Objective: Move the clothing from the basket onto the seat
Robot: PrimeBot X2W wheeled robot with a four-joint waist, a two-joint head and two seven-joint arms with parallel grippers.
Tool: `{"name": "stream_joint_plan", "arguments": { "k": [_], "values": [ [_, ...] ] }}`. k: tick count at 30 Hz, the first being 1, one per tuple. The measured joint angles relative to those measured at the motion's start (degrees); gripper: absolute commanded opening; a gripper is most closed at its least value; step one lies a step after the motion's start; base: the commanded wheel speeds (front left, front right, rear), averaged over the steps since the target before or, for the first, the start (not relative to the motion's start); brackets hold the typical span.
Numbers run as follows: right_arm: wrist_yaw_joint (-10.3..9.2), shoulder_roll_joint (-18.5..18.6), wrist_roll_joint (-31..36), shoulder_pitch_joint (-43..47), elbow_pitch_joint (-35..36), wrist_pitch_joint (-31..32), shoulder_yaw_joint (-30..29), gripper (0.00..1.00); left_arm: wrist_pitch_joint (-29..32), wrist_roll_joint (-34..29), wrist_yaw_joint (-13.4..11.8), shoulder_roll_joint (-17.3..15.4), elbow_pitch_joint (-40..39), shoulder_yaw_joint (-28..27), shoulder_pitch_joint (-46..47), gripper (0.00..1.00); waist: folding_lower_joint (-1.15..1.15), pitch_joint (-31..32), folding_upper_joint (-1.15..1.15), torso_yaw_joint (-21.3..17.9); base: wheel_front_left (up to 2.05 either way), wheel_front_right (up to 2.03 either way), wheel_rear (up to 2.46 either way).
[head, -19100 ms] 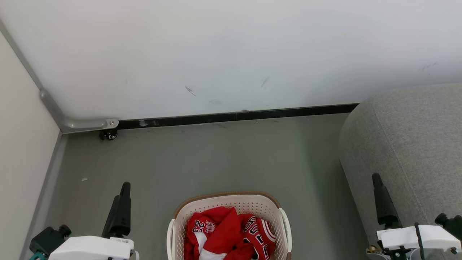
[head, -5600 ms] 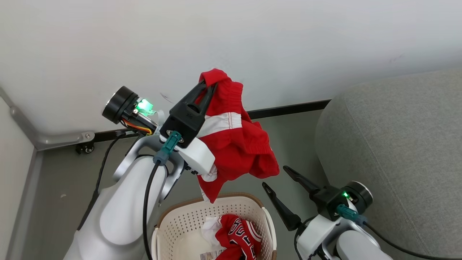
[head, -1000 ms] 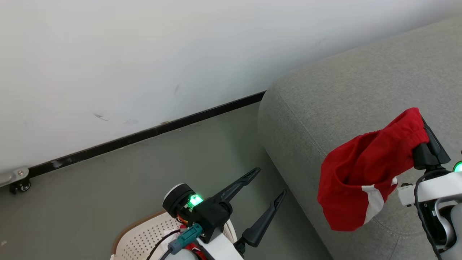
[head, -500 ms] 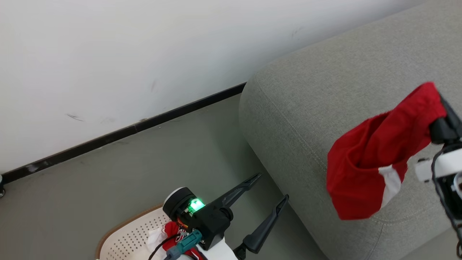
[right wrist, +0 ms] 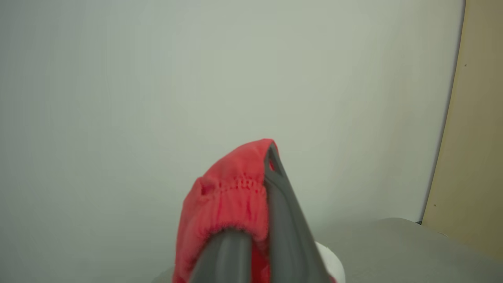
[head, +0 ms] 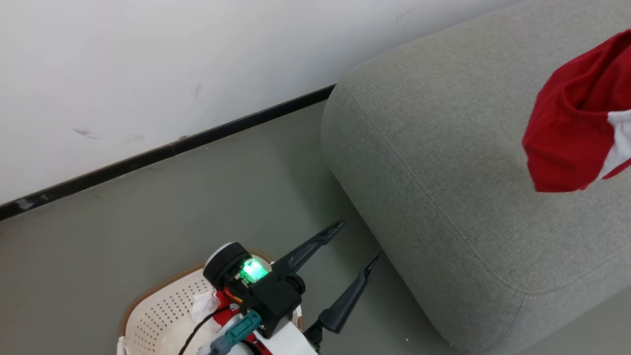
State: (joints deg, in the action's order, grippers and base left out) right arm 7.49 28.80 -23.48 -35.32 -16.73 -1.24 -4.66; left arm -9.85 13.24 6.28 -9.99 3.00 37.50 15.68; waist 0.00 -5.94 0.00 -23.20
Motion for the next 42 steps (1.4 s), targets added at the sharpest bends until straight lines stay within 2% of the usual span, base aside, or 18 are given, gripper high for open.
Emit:
{"name": "stream_joint_plan", "arguments": {
  "k": [14,29,33,42],
  "values": [
    [0.00,7.5,0.8,-11.3,-8.0,2.3,-4.5,0.00,2.4,-2.9,-1.7,-1.9,-6.8,-0.7,1.4,1.00,0.00,-5.4,0.00,3.0,0.00,0.00,0.00],
    [0.00,11.4,1.0,-13.5,-16.9,1.0,-8.2,0.00,4.8,-3.5,-1.7,-2.5,-11.6,-0.1,3.5,1.00,0.00,-10.1,0.00,6.2,0.00,0.00,0.00],
    [0.00,11.2,1.1,-13.1,-19.1,-0.5,-8.6,0.00,5.3,-3.5,-1.6,-2.2,-11.8,1.2,3.6,1.00,0.00,-11.5,0.00,6.9,0.00,0.00,0.00],
    [0.00,6.5,2.3,-9.3,-25.6,-4.5,-8.0,0.00,6.2,-3.9,-0.6,-1.8,-12.4,4.4,5.8,1.00,0.00,-14.8,0.00,7.8,0.00,0.00,0.00]
  ]
}}
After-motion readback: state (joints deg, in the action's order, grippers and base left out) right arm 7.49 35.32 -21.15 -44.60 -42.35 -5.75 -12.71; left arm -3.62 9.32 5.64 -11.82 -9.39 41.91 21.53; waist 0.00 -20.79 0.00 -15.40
